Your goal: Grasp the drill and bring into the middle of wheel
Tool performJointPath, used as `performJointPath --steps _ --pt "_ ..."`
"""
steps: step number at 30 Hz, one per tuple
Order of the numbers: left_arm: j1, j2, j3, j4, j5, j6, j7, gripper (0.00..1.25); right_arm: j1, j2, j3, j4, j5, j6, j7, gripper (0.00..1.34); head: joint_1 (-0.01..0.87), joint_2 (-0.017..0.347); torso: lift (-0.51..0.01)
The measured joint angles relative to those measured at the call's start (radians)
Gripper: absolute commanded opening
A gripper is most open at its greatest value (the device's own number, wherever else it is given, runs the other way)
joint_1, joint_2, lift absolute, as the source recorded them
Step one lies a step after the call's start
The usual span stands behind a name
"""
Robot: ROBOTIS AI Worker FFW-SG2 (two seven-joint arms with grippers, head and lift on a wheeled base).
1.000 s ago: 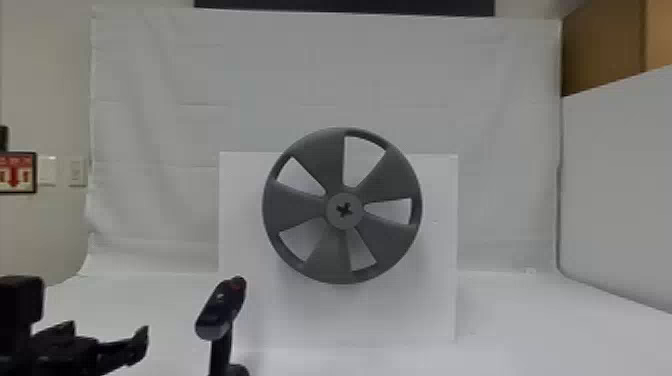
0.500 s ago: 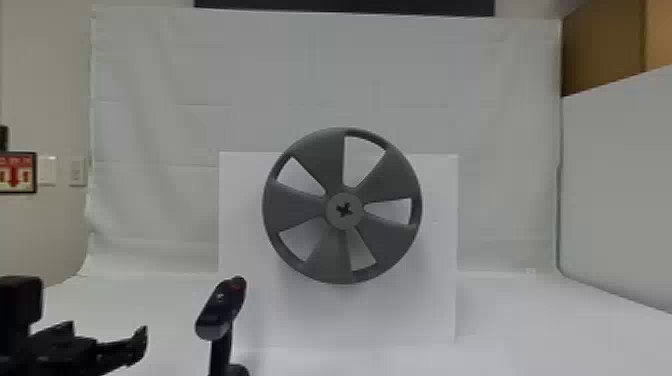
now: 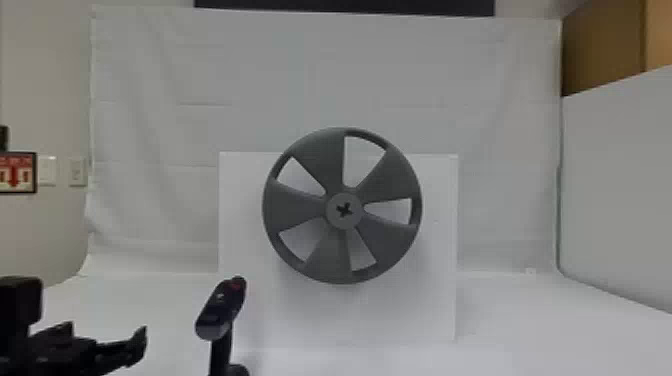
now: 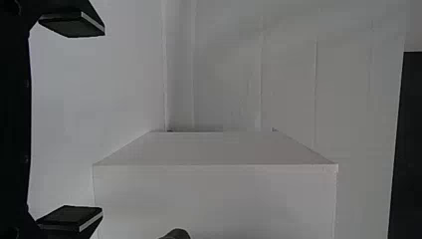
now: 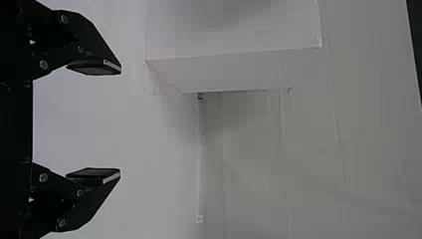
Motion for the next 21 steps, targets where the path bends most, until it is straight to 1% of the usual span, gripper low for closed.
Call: performJointPath --steps 21 --pt "0.000 0.000 -0.003 0.000 -0.006 0.001 0.000 1.25 -0.002 -0.001 0.000 0.000 -0.003 0.000 0.000 0.81 0.000 0.000 -0.406"
